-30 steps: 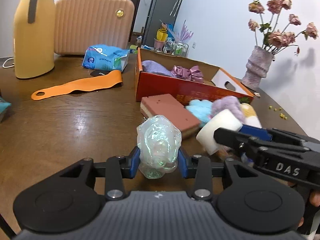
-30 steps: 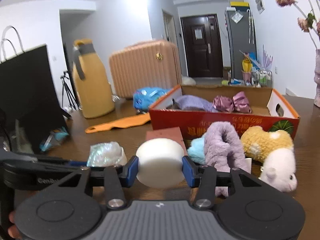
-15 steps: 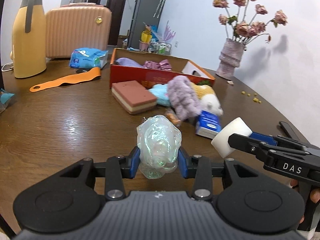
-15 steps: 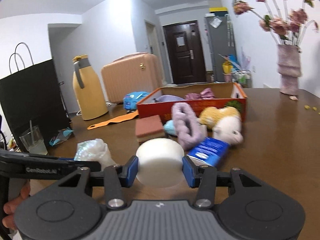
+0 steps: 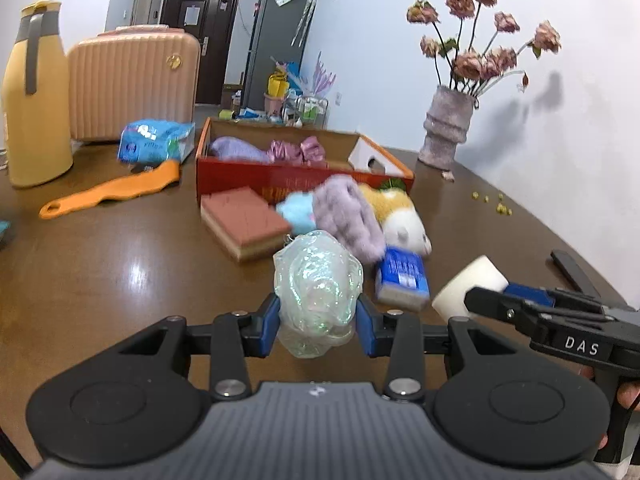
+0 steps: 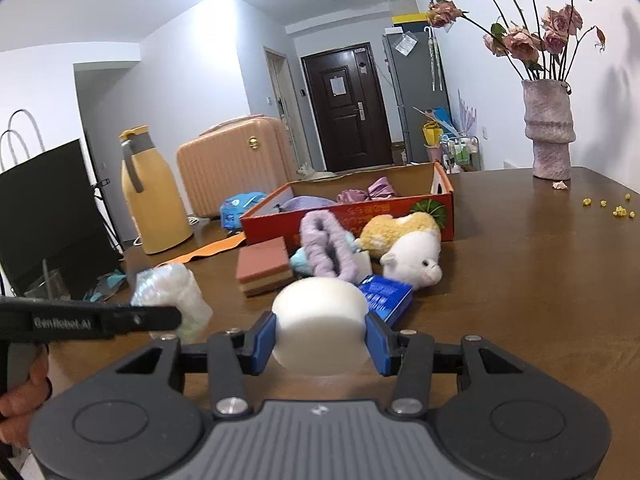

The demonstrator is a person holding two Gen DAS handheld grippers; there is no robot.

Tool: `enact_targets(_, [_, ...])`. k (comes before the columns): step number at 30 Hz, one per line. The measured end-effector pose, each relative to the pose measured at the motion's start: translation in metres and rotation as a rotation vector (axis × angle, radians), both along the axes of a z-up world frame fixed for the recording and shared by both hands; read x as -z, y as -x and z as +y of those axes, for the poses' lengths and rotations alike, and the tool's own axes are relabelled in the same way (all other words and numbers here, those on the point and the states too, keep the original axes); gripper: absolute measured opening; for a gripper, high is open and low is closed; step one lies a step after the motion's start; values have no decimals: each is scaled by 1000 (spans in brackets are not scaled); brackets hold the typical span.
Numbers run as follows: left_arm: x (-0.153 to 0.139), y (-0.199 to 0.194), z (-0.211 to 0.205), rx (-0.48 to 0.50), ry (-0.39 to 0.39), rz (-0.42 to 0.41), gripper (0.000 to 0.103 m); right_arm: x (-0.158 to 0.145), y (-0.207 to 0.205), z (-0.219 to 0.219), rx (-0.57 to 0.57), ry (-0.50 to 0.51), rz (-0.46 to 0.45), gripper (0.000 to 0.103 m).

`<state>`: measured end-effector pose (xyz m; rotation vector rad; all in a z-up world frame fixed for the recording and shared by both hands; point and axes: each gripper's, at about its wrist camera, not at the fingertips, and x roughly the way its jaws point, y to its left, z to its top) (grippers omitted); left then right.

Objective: Organize soft objects
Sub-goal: 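Carry the bag with the left gripper while the right carries the foam ball into the box, then open both grippers and withdraw them from the box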

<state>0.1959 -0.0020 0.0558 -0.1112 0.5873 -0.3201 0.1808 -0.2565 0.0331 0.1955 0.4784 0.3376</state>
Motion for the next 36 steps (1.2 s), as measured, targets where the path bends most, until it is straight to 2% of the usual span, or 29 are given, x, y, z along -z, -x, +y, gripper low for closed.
enact_targets(3, [-19,-35,1,28,-9,-26,40,-12,-30,-6,-5,28,-19,47])
enact_targets(6, [-42,-91,2,59,-35,-45,40,-35,-78,-15,-5,75,-57,47])
enact_targets(8, [-48,-137,3,61,-59,-9,40,-51,-120,-18,-23,103,-58,47])
enact_targets(10, [-46,-187,1,65,-103,44,40,-62,-171,-16,-55,177,-54,47])
enact_targets(13, [-33,-251,-2,55,-175,121,40,-64,-259,-13,-87,236,38,47])
enact_targets(16, [-16,-301,1,48,-197,183,42,-56,-347,-7,-95,252,159,48])
enact_targets(18, [-2,-329,1,31,-250,216,42,-43,-399,1,-100,306,232,48])
enact_targets(21, [13,-361,6,24,-279,258,43,-15,-463,15,-71,419,345,49])
enact_targets(22, [15,-366,7,35,-289,243,48,-6,-481,20,-64,448,384,51])
enact_targets(24, [16,-373,6,37,-301,241,51,5,-504,30,-67,477,414,60])
enact_targets(25, [16,-375,5,40,-299,236,57,10,-512,36,-58,502,414,61])
enact_targets(27, [15,-372,2,44,-308,211,61,16,-524,42,-41,515,424,65])
enact_targets(29, [16,-371,2,50,-311,201,63,19,-529,41,-36,479,421,67])
enact_targets(36, [8,-373,1,54,-270,216,69,14,-525,34,-33,469,394,70])
